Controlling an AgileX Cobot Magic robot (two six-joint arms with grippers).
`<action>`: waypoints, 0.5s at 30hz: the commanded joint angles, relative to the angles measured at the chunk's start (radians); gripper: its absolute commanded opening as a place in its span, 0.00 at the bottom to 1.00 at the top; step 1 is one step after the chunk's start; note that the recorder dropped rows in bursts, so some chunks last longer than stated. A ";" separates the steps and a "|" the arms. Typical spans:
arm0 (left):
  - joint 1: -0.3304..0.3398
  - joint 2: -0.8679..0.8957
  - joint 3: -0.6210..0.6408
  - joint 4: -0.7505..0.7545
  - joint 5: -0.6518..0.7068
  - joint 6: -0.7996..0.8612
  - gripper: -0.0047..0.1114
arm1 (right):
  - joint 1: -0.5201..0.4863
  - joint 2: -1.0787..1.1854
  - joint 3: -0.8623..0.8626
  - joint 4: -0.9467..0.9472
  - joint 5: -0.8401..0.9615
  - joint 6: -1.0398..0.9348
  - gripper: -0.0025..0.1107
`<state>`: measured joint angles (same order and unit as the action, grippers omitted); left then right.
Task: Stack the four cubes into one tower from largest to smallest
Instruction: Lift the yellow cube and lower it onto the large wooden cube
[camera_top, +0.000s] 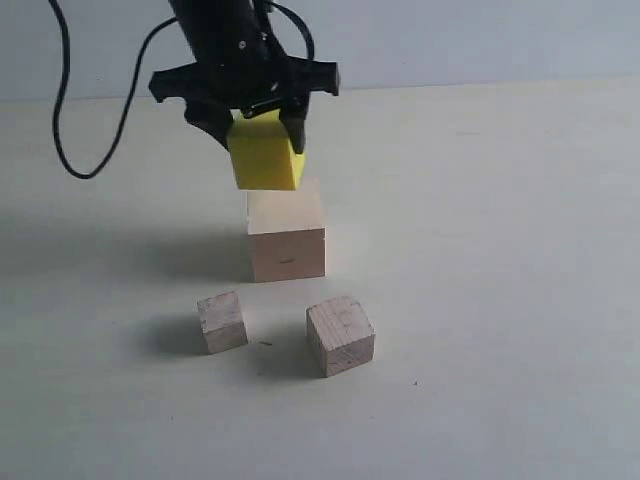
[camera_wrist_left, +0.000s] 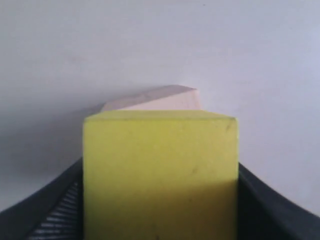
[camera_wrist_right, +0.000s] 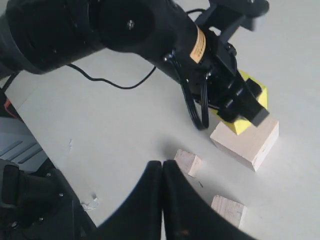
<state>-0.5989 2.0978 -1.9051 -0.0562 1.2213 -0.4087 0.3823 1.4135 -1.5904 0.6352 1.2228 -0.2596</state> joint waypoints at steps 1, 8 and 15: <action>-0.047 -0.010 0.007 0.019 0.000 -0.090 0.05 | 0.001 -0.035 0.000 -0.009 -0.002 -0.011 0.02; -0.052 -0.010 0.075 0.056 0.000 -0.264 0.05 | 0.001 -0.073 0.042 -0.014 -0.002 -0.009 0.02; -0.097 -0.010 0.090 0.049 -0.039 -0.278 0.05 | 0.001 -0.073 0.091 -0.010 -0.002 -0.009 0.02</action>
<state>-0.6686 2.0978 -1.8186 0.0000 1.2166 -0.6772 0.3823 1.3464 -1.5076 0.6248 1.2228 -0.2596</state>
